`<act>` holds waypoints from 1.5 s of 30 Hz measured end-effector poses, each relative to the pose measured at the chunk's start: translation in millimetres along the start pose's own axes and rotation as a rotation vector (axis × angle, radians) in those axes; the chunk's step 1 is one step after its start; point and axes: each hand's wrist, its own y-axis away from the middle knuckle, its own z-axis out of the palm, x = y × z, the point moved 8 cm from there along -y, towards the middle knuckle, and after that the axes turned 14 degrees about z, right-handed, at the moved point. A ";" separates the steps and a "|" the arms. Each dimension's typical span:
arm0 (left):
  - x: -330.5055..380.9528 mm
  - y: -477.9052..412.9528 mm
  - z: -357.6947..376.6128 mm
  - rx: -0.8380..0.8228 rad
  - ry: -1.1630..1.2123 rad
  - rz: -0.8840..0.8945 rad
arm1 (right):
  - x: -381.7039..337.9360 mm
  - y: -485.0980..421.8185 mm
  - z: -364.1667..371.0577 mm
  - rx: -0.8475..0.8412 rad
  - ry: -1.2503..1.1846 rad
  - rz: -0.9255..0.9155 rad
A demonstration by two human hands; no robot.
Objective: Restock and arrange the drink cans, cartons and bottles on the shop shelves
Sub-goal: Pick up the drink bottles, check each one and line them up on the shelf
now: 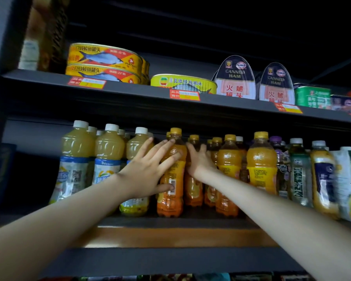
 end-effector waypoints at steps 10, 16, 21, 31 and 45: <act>2.3 -2.5 -6.3 -0.026 0.026 -0.051 | 10.9 46.2 -31.4 0.211 -0.248 -0.238; 12.9 -4.4 -42.9 0.001 0.098 -0.221 | 34.5 99.2 -74.1 0.294 -0.330 -0.362; 40.6 -6.4 -98.1 0.120 0.397 -0.439 | 68.2 157.0 -131.8 0.478 -0.461 -0.476; 170.0 -47.2 -213.3 0.139 0.859 -0.598 | 155.1 267.8 -197.7 0.204 -0.961 -0.423; 443.8 111.9 -234.0 -0.319 2.247 -1.509 | 272.6 463.3 -17.4 -0.406 -0.645 -0.223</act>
